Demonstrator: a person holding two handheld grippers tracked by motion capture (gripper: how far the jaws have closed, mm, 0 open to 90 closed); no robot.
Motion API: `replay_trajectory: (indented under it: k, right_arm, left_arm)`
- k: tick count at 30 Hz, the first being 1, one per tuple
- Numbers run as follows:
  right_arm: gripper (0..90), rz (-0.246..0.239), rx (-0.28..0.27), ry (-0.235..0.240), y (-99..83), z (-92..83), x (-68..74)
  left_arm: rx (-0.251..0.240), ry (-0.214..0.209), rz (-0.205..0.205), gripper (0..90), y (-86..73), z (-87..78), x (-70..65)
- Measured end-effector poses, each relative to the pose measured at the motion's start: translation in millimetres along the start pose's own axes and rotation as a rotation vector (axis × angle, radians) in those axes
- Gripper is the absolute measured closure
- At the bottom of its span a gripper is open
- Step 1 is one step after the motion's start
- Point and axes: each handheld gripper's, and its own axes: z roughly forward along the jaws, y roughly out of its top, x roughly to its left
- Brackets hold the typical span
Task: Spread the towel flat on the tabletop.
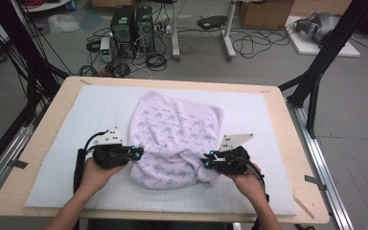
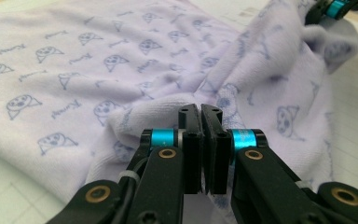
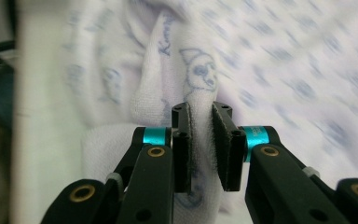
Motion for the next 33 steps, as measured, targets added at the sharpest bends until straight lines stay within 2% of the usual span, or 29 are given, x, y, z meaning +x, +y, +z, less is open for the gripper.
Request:
replay_trajectory:
  k: [3,4,6,7,10,12,14,16,18,19,22,24,26,27,28,30,32,33]
  right_arm:
    - [79.1,0.072,0.055,-0.025,-15.3,13.4,-21.9]
    - [79.1,0.082,0.06,-0.023,-19.2,18.3,-25.6]
    - [78.7,0.119,0.056,-0.004,-26.3,27.0,-30.6]
    - [76.7,0.124,0.047,-0.002,-27.1,26.2,-31.1]
    - [70.4,0.079,0.002,-0.038,-22.4,11.9,-25.5]
    - [65.5,0.047,-0.006,-0.067,-18.5,0.3,-19.0]
    - [63.6,0.03,-0.02,-0.075,-16.8,-10.2,-13.5]
    - [62.3,0.006,-0.027,-0.094,-16.5,-20.3,-5.8]
    - [61.1,0.013,-0.057,-0.072,-18.2,-25.5,0.6]
    - [59.2,0.013,-0.068,-0.059,-19.2,-25.1,4.5]
    - [53.4,-0.007,-0.034,-0.031,-20.4,-12.6,16.2]
    - [51.5,-0.023,-0.011,-0.023,-18.2,-1.4,20.2]
    - [52.0,-0.035,0.008,-0.017,-16.3,8.9,20.8]
    - [53.3,-0.037,0.015,-0.017,-16.1,12.4,20.6]
    - [57.7,-0.038,0.032,-0.011,-16.1,17.1,18.6]
    - [70.5,-0.039,0.044,-0.005,-16.7,19.7,15.7]
    - [79.2,-0.053,0.035,0.002,-16.4,16.0,15.1]
    - [80.6,-0.053,0.03,0.009,-16.1,13.9,15.3]
  left_arm:
    - [0.058,0.017,-0.004,86.0,-0.3,20.8,5.0]
    - [0.072,0.012,-0.024,84.6,-1.7,26.7,6.4]
    - [0.107,0.012,-0.039,71.2,-2.9,28.4,8.0]
    - [0.11,0.006,-0.042,68.0,-3.6,24.7,7.7]
    - [0.052,0.002,-0.04,60.0,-6.1,6.8,6.9]
    - [0.027,0.013,-0.047,55.5,-9.9,-6.1,6.2]
    - [0.01,0.013,-0.046,52.2,-14.6,-18.9,4.3]
    - [-0.005,0.021,-0.036,49.5,-19.9,-29.0,-3.2]
    - [-0.005,0.012,-0.024,48.2,-24.3,-33.4,-10.6]
    - [0.006,-0.006,-0.015,48.2,-27.2,-32.7,-16.8]
    - [0.068,-0.034,0.004,48.5,-32.4,-17.2,-27.9]
    - [0.113,-0.036,0.009,48.8,-33.8,-2.4,-31.4]
    - [0.141,-0.019,-0.003,49.1,-33.6,8.6,-33.3]
    - [0.158,-0.024,0.006,52.8,-33.1,14.6,-34.0]
    - [0.168,-0.035,0.014,65.5,-32.9,17.3,-34.8]
    - [0.173,-0.041,0.028,79.8,-32.0,20.2,-35.3]
    - [0.162,-0.047,0.031,83.1,-30.2,14.7,-33.8]
    - [0.144,-0.041,0.037,83.5,-28.9,7.9,-32.5]
